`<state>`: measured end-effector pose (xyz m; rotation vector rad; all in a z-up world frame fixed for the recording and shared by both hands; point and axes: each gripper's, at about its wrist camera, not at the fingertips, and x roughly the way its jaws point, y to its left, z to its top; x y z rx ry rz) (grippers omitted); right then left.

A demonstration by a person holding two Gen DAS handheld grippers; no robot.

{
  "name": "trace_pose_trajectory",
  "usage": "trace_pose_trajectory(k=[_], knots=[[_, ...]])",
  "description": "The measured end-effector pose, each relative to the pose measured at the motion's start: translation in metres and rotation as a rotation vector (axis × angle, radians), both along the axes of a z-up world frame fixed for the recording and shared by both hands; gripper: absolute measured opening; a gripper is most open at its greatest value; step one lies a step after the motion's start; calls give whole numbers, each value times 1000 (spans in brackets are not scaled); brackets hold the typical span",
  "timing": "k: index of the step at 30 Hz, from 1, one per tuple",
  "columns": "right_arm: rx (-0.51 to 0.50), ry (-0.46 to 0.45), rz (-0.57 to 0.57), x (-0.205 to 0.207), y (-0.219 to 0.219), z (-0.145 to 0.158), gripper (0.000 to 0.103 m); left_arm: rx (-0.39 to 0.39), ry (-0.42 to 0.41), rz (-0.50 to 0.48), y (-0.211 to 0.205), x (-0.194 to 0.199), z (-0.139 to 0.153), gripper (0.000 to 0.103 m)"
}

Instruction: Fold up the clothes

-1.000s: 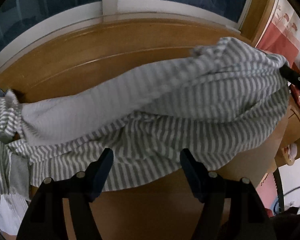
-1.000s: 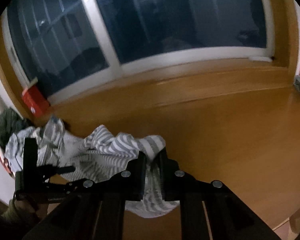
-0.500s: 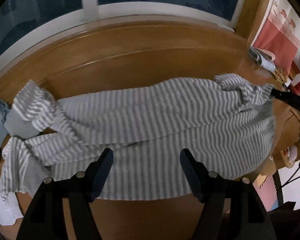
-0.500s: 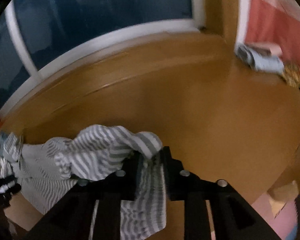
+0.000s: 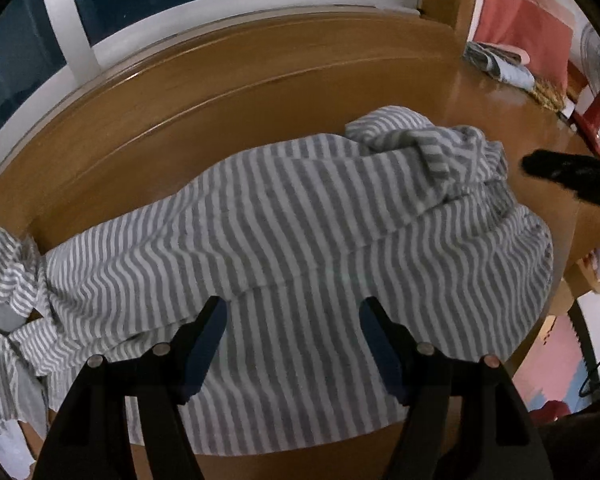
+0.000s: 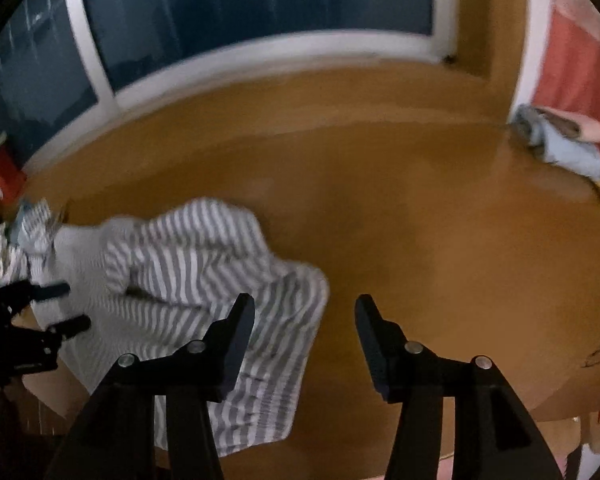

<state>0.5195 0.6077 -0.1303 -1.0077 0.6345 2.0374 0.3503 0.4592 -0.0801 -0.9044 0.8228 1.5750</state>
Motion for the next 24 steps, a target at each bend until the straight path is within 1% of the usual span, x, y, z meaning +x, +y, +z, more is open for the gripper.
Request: trace_pose_trajectory(k=[2, 4, 7, 10, 12, 13, 15, 21, 22, 24], knots=[[-6, -34, 23, -11, -2, -14, 52, 7, 34, 3, -6, -3, 5, 67], [15, -60, 29, -20, -4, -22, 52, 11, 54, 33, -8, -13, 7, 67], [21, -85, 15, -30, -5, -29, 52, -1, 45, 134, -2, -46, -3, 67], [10, -98, 9, -36, -5, -33, 52, -12, 41, 237, -7, -76, -6, 67], [5, -106, -1, -39, -5, -35, 52, -12, 26, 268, -14, -92, -6, 67], [2, -110, -7, -40, -6, -37, 52, -16, 22, 261, -15, -96, -8, 67], [3, -116, -17, -42, -6, -38, 52, -26, 22, 200, -13, -97, -10, 67], [3, -121, -49, -48, -5, -38, 52, -41, -18, 52, 0, -80, -17, 67], [4, -117, -58, -49, -4, -38, 52, -41, -18, 31, 2, -76, -18, 69], [10, -107, -74, -50, -3, -38, 52, -30, 18, 14, 6, -67, -22, 74]])
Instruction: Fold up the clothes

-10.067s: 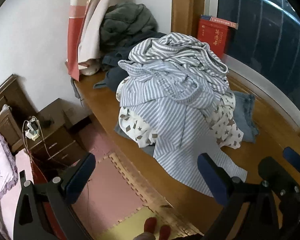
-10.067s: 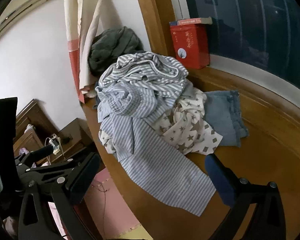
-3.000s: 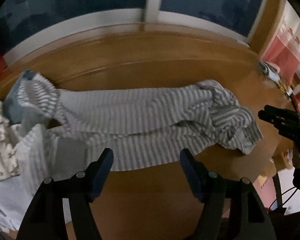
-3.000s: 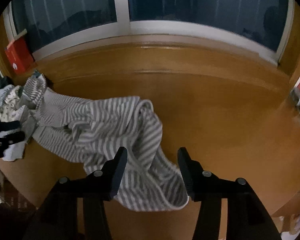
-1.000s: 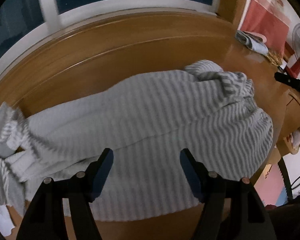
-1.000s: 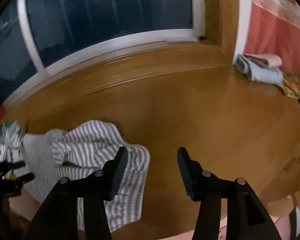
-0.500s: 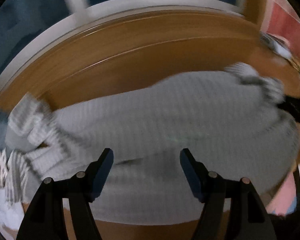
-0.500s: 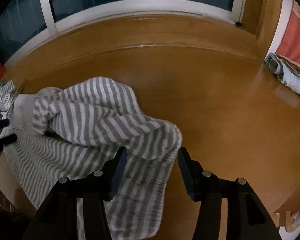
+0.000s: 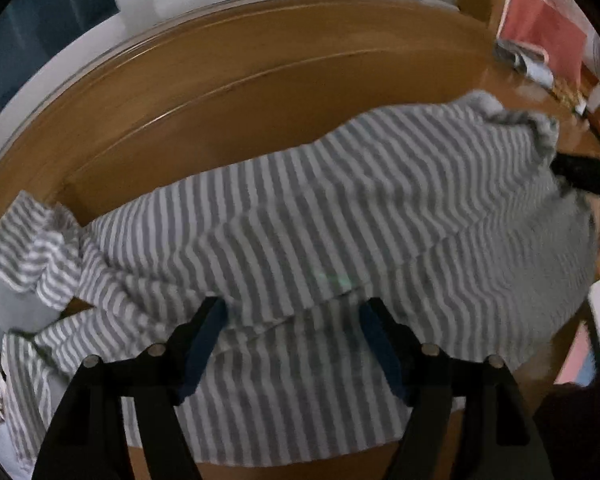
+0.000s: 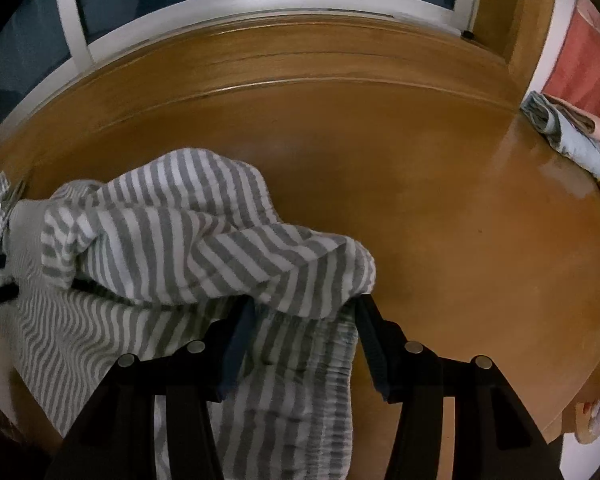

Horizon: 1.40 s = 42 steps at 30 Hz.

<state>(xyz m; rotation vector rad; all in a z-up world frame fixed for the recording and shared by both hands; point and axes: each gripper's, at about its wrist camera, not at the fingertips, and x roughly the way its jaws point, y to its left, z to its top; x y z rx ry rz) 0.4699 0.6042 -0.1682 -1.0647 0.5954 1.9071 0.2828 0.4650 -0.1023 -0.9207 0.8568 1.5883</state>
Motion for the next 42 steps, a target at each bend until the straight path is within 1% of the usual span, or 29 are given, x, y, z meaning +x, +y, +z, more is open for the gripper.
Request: trace_pose_trajectory(k=[1, 2, 3, 4, 5, 6, 7, 8, 11, 13, 15, 17, 19, 21, 22, 24, 27, 28, 29, 30, 31, 32, 33, 34, 35, 37, 38, 39, 42], knots=[[6, 3, -5, 0, -1, 0, 52, 12, -5, 8, 2, 1, 1, 74], [14, 5, -11, 0, -2, 0, 48, 25, -12, 17, 4, 2, 2, 67], [23, 6, -22, 1, -3, 1, 39, 38, -19, 26, 6, 3, 3, 58], [28, 14, -32, 3, -4, 2, 15, 53, -35, 28, 6, 4, 7, 38], [17, 41, -38, 6, -3, 5, 9, 68, -52, 30, 6, 6, 12, 21], [11, 79, -49, 11, -2, 9, 8, 83, -68, 32, 7, 7, 17, 10], [9, 119, -62, 17, -2, 14, 7, 103, -71, 40, 4, 8, 25, 4], [12, 153, -73, 23, -2, 19, 6, 124, -73, 48, 1, 10, 32, 4], [34, 219, -81, 40, -3, 37, 5, 179, -42, 70, -8, 7, 54, 4], [60, 233, -79, 48, -4, 51, 5, 215, -29, 87, -8, 2, 66, 4], [90, 280, -81, 62, -5, 72, 5, 260, -23, 97, -10, 5, 87, 4], [123, 340, -78, 78, -7, 96, 5, 296, -14, 93, 2, 11, 103, 4], [169, 342, -73, 88, -4, 116, 5, 310, -11, 84, 20, 14, 110, 4], [212, 308, -76, 95, 6, 126, 5, 295, 1, 73, 39, 24, 109, 4], [223, 284, -90, 98, 14, 126, 5, 278, 11, 77, 50, 30, 105, 4], [224, 235, -133, 105, 34, 121, 5, 255, 4, 82, 44, 23, 94, 4], [129, 160, -194, 121, 60, 95, 8, 176, -2, 111, 42, 33, 75, 8], [112, 139, -221, 127, 64, 90, 9, 151, 6, 124, 38, 36, 72, 8], [103, 121, -250, 132, 65, 87, 9, 130, 8, 135, 39, 37, 66, 11], [107, 119, -271, 137, 63, 89, 10, 108, 10, 146, 41, 38, 60, 17], [115, 130, -277, 141, 59, 93, 14, 96, 3, 153, 41, 38, 55, 33], [113, 149, -270, 144, 53, 98, 24, 89, 6, 145, 37, 40, 52, 49], [102, 171, -259, 146, 46, 102, 30, 82, 9, 136, 33, 42, 49, 54], [80, 203, -240, 146, 38, 104, 41, 75, 12, 127, 29, 44, 46, 60], [44, 235, -211, 144, 36, 104, 44, 69, 16, 118, 25, 47, 44, 61], [-45, 286, -144, 136, 36, 97, 44, 48, 41, 85, 28, 56, 37, 61], [-87, 295, -117, 129, 34, 90, 44, 36, 48, 68, 31, 62, 31, 61], [-118, 294, -99, 120, 28, 83, 44, 29, 49, 59, 34, 67, 28, 61], [-178, 247, -46, 90, 15, 61, 43, 23, 34, 47, 42, 78, 22, 61]])
